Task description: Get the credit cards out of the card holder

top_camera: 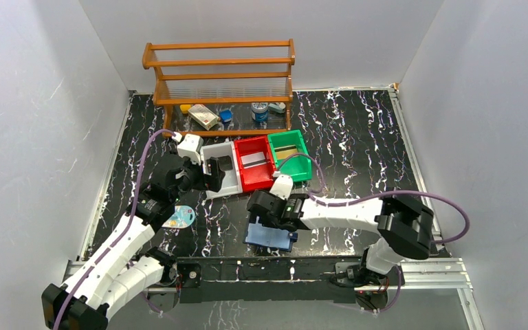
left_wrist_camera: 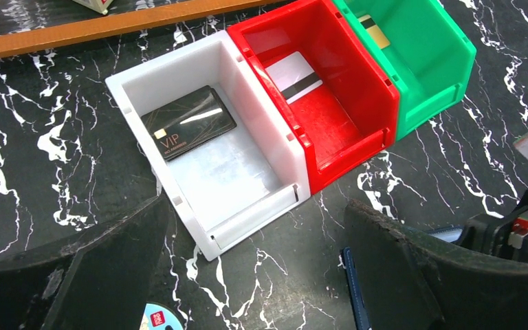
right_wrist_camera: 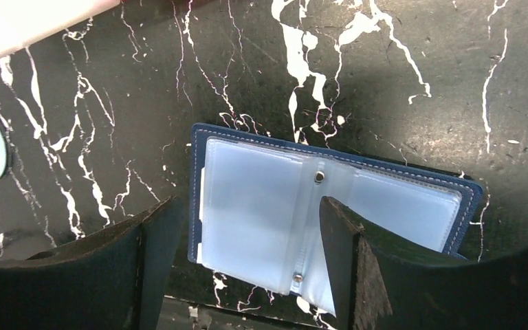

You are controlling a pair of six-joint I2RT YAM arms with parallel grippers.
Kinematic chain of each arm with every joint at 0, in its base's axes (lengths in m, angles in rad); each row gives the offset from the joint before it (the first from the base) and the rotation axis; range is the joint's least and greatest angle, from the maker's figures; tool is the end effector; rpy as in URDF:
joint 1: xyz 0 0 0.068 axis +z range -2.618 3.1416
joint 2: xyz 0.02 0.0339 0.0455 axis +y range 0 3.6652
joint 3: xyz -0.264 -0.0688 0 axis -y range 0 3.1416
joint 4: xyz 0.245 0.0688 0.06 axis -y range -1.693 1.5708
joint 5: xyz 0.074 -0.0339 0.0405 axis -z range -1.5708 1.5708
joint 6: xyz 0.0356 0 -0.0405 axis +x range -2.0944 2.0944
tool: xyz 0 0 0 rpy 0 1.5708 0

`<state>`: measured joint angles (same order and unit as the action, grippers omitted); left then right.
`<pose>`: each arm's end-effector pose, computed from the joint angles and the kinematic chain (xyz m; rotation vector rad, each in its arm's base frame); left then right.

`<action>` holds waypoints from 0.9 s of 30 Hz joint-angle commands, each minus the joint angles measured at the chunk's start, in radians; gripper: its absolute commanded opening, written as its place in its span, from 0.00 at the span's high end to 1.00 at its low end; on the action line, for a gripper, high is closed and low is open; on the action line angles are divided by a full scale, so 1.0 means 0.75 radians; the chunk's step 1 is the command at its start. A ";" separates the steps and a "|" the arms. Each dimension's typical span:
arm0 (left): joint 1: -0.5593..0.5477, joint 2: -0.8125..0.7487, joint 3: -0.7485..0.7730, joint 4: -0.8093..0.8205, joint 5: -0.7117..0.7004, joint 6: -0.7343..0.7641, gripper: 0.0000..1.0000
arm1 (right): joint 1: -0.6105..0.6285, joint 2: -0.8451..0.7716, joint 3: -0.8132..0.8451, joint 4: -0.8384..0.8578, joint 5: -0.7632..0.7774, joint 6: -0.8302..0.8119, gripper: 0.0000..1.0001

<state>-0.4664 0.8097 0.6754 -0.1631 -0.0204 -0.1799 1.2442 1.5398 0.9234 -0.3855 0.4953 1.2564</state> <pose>0.1732 -0.0864 0.2992 0.2557 1.8728 -0.4255 0.1133 0.2817 0.1960 0.1968 2.4579 0.4865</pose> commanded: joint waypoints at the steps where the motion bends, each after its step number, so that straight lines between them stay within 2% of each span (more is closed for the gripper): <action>1: 0.006 -0.033 0.000 -0.014 -0.068 -0.014 0.02 | 0.008 0.073 0.122 -0.110 0.041 -0.023 0.19; 16: 0.006 -0.028 -0.007 -0.018 -0.083 -0.002 0.02 | 0.008 0.307 0.268 -0.201 -0.022 -0.085 0.21; 24: 0.006 -0.025 -0.011 -0.015 -0.082 0.004 0.02 | 0.008 0.345 0.234 -0.216 -0.029 -0.057 0.38; 27: 0.006 -0.022 -0.013 -0.014 -0.079 0.006 0.02 | 0.008 0.320 0.212 -0.204 -0.019 -0.062 0.40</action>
<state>-0.4664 0.8078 0.6754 -0.1734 -0.0711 -0.1825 1.2457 1.7729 1.1152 -0.5259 0.4820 1.1965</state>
